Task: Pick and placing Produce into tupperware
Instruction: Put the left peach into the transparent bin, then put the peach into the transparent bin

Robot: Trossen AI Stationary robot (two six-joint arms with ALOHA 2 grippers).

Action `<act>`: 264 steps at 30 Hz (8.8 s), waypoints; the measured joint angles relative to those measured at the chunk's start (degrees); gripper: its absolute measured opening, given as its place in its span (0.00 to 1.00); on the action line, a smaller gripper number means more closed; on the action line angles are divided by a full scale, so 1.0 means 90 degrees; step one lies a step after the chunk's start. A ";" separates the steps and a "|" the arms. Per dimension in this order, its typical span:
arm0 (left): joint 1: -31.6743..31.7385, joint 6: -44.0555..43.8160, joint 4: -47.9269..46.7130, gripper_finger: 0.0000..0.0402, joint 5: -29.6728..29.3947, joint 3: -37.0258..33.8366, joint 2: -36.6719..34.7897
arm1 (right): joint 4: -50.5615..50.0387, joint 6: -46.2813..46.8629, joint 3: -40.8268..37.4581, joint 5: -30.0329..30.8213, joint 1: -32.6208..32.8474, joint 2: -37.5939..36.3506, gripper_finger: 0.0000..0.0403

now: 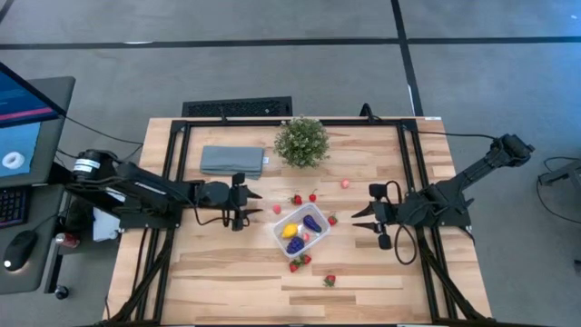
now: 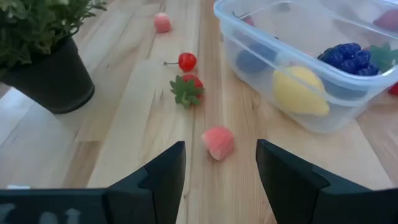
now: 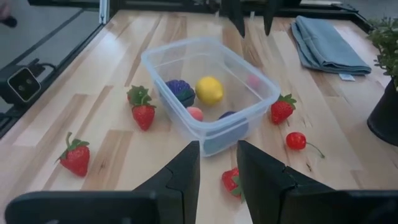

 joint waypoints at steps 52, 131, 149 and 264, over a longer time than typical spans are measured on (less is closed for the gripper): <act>0.0935 0.0263 0.0986 0.47 0.1515 0.1186 0.2749 | -0.0094 -0.0168 -0.0002 -0.0087 -0.0373 -0.0001 0.32; 0.1092 0.0169 0.0258 0.28 0.1916 0.1811 0.3231 | -0.0147 -0.0335 -0.0002 -0.0091 -0.0361 -0.0001 0.32; 0.0868 0.0535 -0.1536 0.28 0.1231 0.1818 0.0655 | -0.0133 -0.0333 -0.0002 -0.0092 -0.0368 -0.0001 0.32; -0.1102 0.0144 -0.5791 0.56 0.0535 0.4968 0.1333 | -0.1516 0.1100 -0.0002 0.1156 -0.0482 0.1279 0.32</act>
